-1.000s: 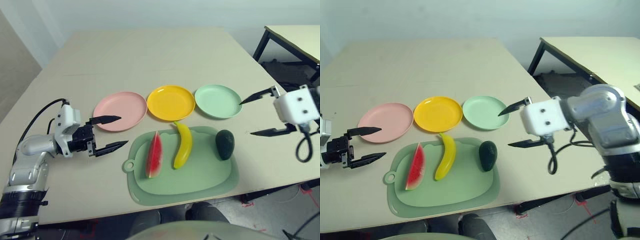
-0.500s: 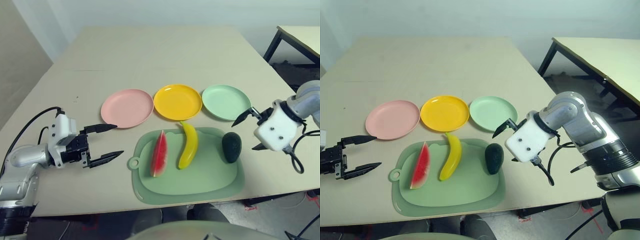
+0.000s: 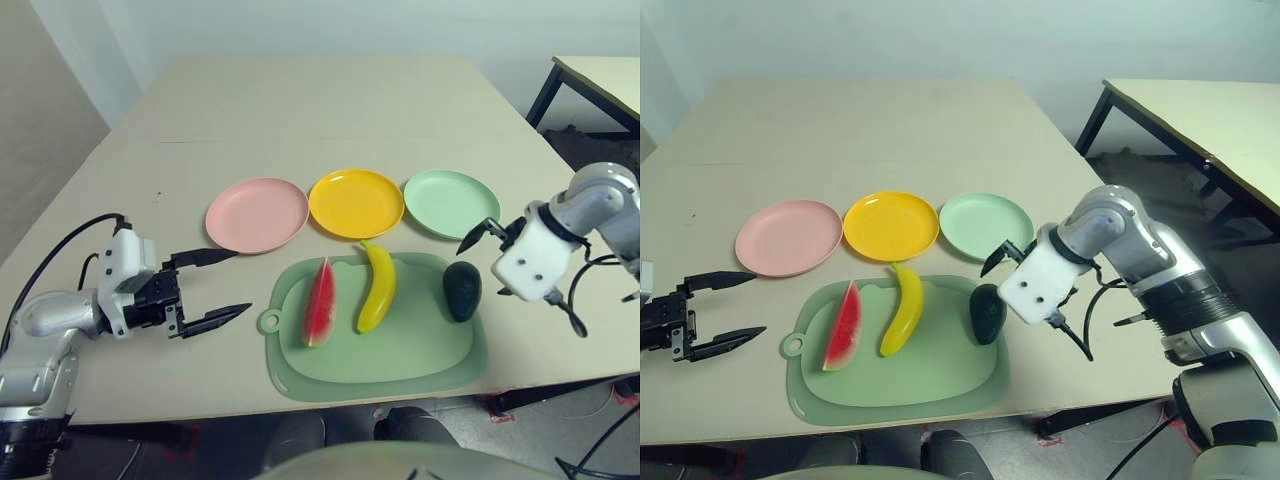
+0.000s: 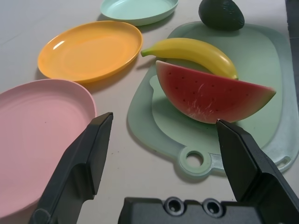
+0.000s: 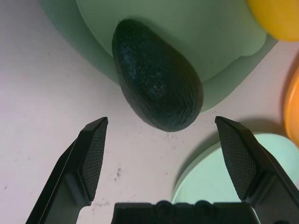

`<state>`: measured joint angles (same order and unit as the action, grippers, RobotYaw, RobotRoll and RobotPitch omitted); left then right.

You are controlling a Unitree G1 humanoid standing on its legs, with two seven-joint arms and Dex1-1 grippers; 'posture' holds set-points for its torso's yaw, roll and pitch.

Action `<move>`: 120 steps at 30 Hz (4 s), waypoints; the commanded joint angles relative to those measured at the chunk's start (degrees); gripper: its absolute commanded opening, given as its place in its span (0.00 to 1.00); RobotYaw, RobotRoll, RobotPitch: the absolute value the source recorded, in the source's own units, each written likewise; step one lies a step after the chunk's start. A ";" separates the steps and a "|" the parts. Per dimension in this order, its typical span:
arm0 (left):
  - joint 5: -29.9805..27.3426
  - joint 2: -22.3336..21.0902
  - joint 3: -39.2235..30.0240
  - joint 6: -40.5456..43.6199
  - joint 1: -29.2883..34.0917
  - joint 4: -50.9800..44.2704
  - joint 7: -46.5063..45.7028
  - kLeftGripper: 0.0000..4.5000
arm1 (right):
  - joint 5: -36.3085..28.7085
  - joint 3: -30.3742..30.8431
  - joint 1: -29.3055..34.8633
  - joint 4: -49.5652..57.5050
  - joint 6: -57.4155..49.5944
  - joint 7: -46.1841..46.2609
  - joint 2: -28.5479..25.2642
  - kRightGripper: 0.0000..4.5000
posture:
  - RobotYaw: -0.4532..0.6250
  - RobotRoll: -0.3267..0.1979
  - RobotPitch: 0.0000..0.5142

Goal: Place the fruits into color-matched plates.

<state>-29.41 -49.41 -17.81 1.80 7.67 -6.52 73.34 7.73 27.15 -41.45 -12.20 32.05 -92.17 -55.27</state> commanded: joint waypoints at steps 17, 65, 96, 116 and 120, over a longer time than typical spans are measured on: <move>-3.19 -0.54 3.27 1.72 -1.33 -5.91 4.92 1.00 | 4.59 1.38 1.16 -2.16 0.62 1.74 3.59 0.99 | 0.55 0.62 0.00; 0.58 -0.90 7.33 -2.40 -1.41 -3.69 8.13 1.00 | 5.30 3.09 2.01 -3.17 -2.14 1.09 5.36 0.68 | 0.54 0.62 0.01; -2.17 2.10 7.19 9.82 -6.20 -8.20 -6.81 1.00 | 27.98 8.74 -28.03 -51.38 -0.76 26.77 18.60 0.68 | 0.57 0.62 0.00; -1.01 1.02 6.97 7.62 -6.15 -7.12 -3.76 1.00 | 24.47 6.33 -30.30 -46.72 8.72 22.38 20.89 0.99 | 0.56 0.62 0.00; -2.80 -0.05 6.51 6.09 -4.64 -7.17 1.42 1.00 | 10.76 5.62 -22.38 -25.81 6.74 8.25 19.42 0.99 | 0.56 0.62 0.00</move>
<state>-31.99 -48.76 -10.89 8.91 2.23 -13.87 72.87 22.98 32.68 -66.19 -43.57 39.88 -79.16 -35.05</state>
